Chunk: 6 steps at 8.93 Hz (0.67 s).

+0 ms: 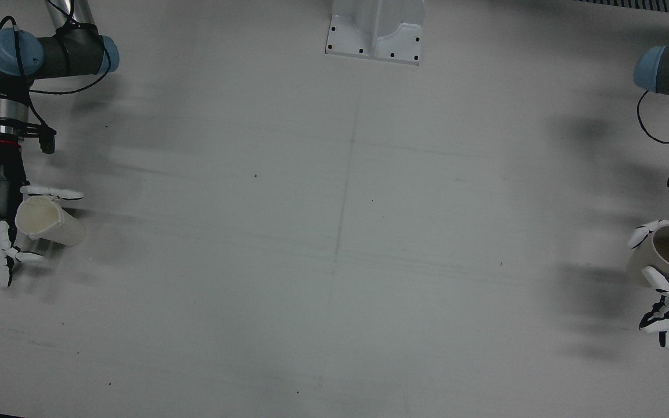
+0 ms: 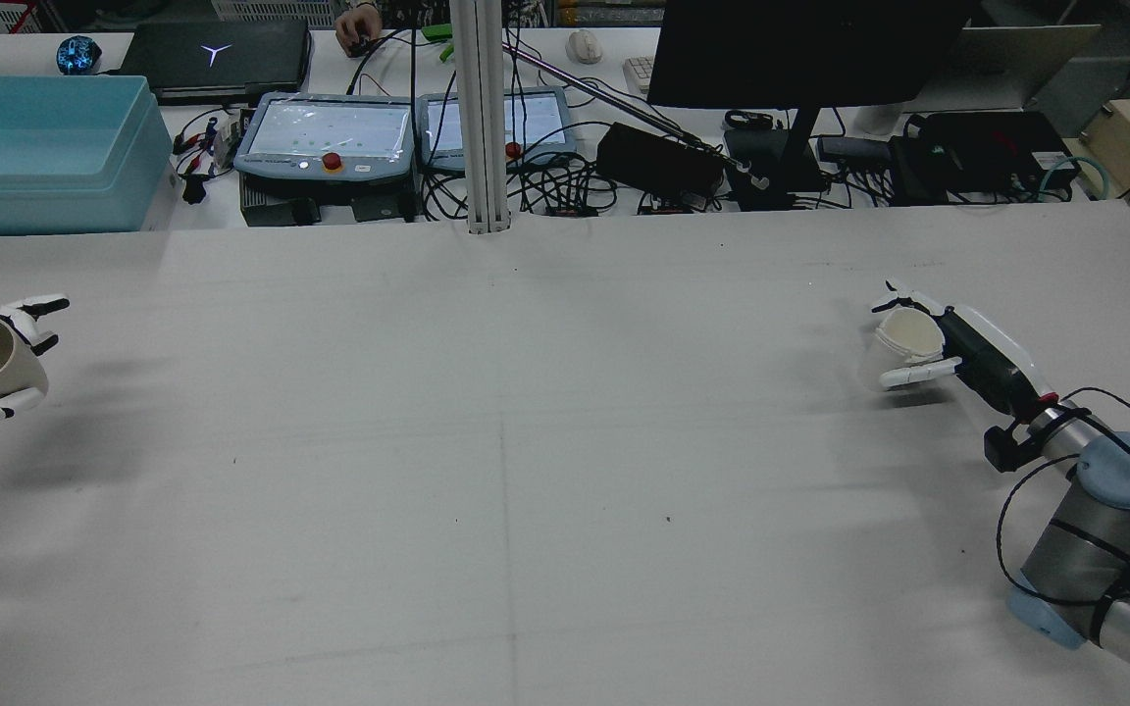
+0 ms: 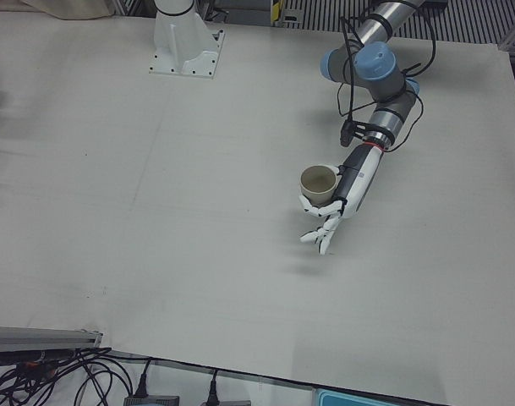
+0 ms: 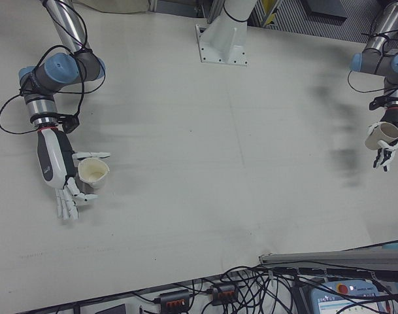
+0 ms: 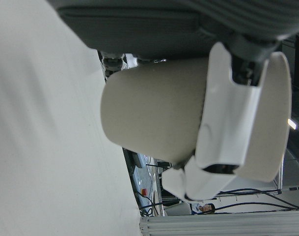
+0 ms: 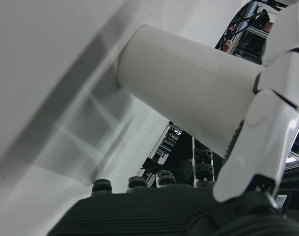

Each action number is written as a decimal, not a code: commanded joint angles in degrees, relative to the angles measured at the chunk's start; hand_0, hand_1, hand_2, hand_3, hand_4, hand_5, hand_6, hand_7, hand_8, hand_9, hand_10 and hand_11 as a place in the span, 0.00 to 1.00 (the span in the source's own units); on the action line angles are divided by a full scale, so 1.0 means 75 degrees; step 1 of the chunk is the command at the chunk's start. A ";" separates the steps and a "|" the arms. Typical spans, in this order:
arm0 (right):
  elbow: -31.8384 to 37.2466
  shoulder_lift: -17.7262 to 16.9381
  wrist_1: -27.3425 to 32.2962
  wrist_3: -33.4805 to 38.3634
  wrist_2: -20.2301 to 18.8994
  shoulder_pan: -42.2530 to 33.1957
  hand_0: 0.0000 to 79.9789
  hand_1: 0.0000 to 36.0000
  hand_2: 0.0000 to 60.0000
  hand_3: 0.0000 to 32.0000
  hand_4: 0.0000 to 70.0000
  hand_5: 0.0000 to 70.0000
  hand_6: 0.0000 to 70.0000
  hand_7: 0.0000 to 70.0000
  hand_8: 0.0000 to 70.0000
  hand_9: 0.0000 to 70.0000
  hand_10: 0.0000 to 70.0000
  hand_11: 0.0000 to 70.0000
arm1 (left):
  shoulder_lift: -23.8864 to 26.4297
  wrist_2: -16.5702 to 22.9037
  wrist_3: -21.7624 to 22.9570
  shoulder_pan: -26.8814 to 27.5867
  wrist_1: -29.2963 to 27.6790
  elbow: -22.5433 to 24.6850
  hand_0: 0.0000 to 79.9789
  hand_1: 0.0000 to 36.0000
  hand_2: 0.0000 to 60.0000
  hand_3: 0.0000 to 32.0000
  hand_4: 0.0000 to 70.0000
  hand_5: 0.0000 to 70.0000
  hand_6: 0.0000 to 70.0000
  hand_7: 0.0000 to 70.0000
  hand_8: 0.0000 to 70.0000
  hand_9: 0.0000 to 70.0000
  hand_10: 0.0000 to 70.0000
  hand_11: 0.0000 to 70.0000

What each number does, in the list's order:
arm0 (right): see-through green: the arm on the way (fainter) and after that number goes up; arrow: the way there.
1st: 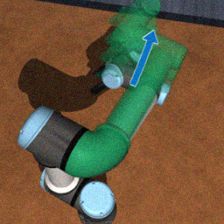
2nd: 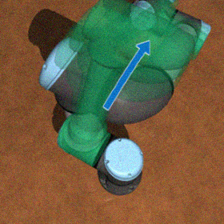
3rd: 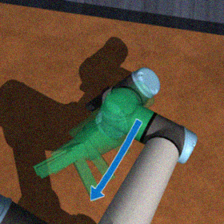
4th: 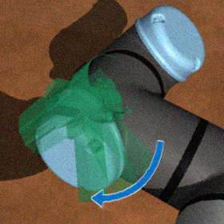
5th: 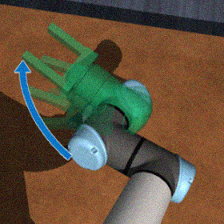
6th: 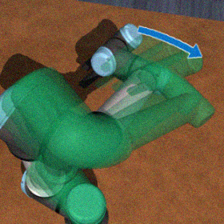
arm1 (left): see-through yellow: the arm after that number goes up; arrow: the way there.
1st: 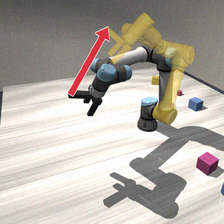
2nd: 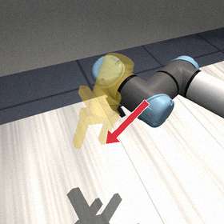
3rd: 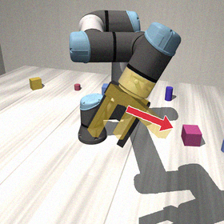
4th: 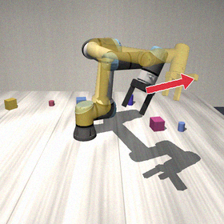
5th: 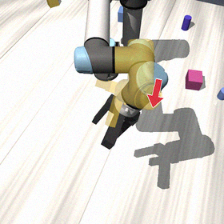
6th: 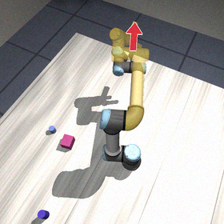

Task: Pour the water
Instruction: 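Lift the white paper cup upward with the right hand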

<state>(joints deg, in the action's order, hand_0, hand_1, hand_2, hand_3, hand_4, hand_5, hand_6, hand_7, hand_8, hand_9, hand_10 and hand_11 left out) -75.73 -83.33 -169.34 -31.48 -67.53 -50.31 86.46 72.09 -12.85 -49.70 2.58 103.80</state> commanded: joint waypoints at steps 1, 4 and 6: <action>-0.0378 0.0072 -0.0387 -0.0103 0.0005 0.0028 0.64 0.54 0.22 0.00 0.03 0.89 0.07 0.19 0.01 0.02 0.01 0.04 | -0.0043 -0.0014 0.0002 -0.0006 -0.0121 -0.0011 0.83 1.00 1.00 0.00 0.86 1.00 0.15 0.29 0.02 0.04 0.07 0.14; -0.0812 0.0072 -0.0976 -0.0150 -0.0007 0.0051 1.00 1.00 1.00 0.00 0.39 1.00 0.62 0.86 0.52 0.69 0.40 0.62 | -0.0172 -0.0038 -0.0010 0.0006 -0.0215 -0.0023 0.81 1.00 1.00 0.00 0.83 1.00 0.15 0.29 0.01 0.04 0.07 0.14; -0.1406 -0.0010 -0.0988 -0.0161 -0.0019 -0.0367 1.00 1.00 0.99 0.00 0.35 1.00 0.60 0.76 0.51 0.67 0.44 0.68 | -0.0091 -0.0003 0.0002 0.0017 -0.0215 0.0128 0.81 1.00 1.00 0.00 0.83 1.00 0.15 0.29 0.01 0.04 0.07 0.13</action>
<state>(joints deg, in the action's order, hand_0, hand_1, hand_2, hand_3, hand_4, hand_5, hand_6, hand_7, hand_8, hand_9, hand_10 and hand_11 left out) -81.76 -82.82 -176.23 -32.48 -67.58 -50.09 85.29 71.82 -12.91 -49.67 1.00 103.77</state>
